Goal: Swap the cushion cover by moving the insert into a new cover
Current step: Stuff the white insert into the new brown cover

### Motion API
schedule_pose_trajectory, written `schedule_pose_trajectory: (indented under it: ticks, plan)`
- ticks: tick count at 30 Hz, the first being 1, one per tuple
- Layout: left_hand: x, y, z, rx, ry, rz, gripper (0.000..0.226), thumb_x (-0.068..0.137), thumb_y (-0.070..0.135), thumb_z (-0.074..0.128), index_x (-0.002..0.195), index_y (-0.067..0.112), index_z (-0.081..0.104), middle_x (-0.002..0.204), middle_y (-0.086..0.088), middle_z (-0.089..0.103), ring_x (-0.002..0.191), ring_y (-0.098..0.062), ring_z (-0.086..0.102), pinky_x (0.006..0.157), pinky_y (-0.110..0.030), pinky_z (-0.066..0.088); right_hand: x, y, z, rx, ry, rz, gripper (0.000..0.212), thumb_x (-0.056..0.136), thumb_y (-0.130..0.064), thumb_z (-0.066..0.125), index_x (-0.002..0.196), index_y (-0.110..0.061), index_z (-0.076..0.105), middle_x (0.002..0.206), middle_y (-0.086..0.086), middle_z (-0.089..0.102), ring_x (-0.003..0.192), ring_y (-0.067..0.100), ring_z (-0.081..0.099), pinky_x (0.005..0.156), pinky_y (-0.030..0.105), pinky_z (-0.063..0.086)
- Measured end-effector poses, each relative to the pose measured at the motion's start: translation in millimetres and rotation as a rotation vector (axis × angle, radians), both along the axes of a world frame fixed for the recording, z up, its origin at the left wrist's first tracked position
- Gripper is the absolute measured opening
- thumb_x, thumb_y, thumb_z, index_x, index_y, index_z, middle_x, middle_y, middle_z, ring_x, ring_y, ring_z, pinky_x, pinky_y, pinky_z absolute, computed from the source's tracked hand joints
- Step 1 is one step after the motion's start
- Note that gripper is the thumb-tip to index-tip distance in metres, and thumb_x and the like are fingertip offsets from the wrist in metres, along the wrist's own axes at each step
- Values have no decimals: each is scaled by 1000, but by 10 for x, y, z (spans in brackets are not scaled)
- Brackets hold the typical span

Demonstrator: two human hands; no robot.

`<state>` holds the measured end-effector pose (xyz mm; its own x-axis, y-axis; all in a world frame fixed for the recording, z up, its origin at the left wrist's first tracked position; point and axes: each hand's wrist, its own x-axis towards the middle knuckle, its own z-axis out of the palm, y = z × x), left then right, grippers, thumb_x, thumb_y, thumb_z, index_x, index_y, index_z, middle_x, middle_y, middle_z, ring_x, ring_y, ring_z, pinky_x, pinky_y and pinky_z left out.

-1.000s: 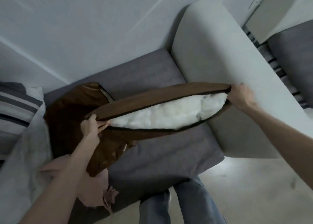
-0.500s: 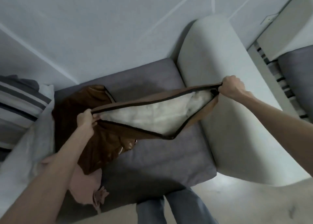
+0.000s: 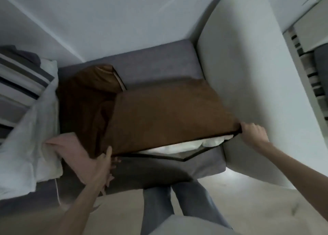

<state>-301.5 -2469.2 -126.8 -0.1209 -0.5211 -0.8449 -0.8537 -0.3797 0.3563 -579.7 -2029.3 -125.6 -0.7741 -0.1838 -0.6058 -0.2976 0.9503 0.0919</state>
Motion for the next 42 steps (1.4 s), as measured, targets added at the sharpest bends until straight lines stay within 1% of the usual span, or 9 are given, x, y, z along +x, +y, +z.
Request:
schedule_pose_trajectory:
  ticks: [3, 5, 10, 17, 24, 29, 35, 39, 42]
  plan:
    - [459, 250, -312, 386, -247, -193, 51, 99, 37, 48, 138, 4, 42, 120, -14, 64, 94, -26, 64, 81, -44, 54, 594, -13, -418, 135, -475, 12, 46, 92, -34, 46, 137, -26, 42, 136, 7, 54, 123, 28, 53, 96, 36, 47]
    - [431, 280, -465, 407, -318, -387, 55, 99, 36, 50, 143, 7, 37, 134, -14, 54, 113, -28, 57, 100, -47, 47, 760, -303, -554, 49, -531, -21, 50, 92, -34, 47, 140, -25, 38, 137, 7, 54, 122, 28, 54, 94, 34, 46]
    - [-328, 256, -785, -54, -112, -755, 56, 101, 32, 36, 153, 25, 17, 160, -5, 19, 144, -27, 24, 116, -44, 25, 774, -1236, -786, -217, -300, 11, 51, 84, -7, 45, 134, -16, 48, 143, 8, 44, 131, 28, 42, 106, 43, 38]
    - [-1241, -76, -1688, -731, 79, -1130, 60, 99, 37, 36, 153, 35, 8, 162, -5, 9, 149, -22, 5, 119, -52, 11, 379, -2301, -1566, -470, 86, 44, 58, 84, -15, 43, 141, -17, 40, 148, 9, 37, 140, 27, 27, 115, 49, 20]
    - [-1177, -139, -3389, -771, -37, -1103, 57, 99, 51, 16, 153, 35, 7, 163, 0, 0, 150, -23, -6, 117, -60, 4, 41, -1992, -3296, -178, 48, 85, 56, 100, -40, 14, 153, -29, 2, 162, 3, 4, 149, 20, 0, 120, 48, 2]
    - [-1408, -687, -3391, -807, 99, -684, 60, 98, 50, 38, 151, 24, 26, 158, -8, 23, 145, -28, 21, 117, -47, 17, -622, -1816, -3360, -253, 215, -210, 57, 97, -38, 36, 149, -18, 27, 159, 10, 18, 148, 27, 8, 120, 49, 0]
    - [-1601, -1431, -3189, 139, 140, 83, 91, 72, 61, 72, 143, 12, 45, 138, -4, 53, 122, -28, 52, 107, -40, 39, -919, -1162, -3131, -403, -5, -1165, 87, 68, -56, 74, 131, -3, 48, 130, 18, 55, 117, 35, 55, 99, 46, 47]
    - [-1785, -1510, -3258, 268, 238, 65, 74, 68, 58, 76, 125, 13, 63, 122, -4, 66, 110, -27, 62, 90, -38, 48, -1172, -1008, -3187, -688, -225, -1408, 66, 62, -40, 85, 113, -5, 61, 93, 6, 71, 79, 20, 68, 59, 27, 55]
    - [-1865, -1390, -3208, 108, 256, 98, 70, 66, 52, 80, 121, 12, 65, 106, -2, 71, 99, -25, 66, 84, -35, 51, -1230, -1051, -3210, -648, -104, -1310, 61, 70, -32, 82, 114, 6, 61, 99, 10, 67, 86, 22, 64, 70, 30, 52]
